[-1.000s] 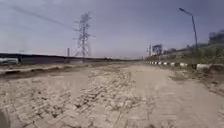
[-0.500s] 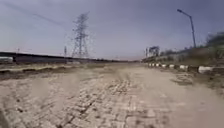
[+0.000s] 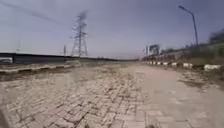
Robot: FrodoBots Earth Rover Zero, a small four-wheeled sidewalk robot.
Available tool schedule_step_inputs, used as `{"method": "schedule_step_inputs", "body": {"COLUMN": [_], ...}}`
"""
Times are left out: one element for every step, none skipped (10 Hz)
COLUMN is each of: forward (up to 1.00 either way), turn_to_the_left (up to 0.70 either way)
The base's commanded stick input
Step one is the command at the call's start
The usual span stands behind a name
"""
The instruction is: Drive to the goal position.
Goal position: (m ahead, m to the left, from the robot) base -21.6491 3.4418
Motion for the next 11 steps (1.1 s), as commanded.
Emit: {"method": "schedule_step_inputs", "body": {"forward": [0.00,0.00,0.00,0.00,0.00,0.00,0.00,0.00,0.00,0.00,0.00], "turn_to_the_left": [1.00,1.00,1.00,1.00,1.00,1.00,1.00,1.00,1.00,1.00,1.00]}}
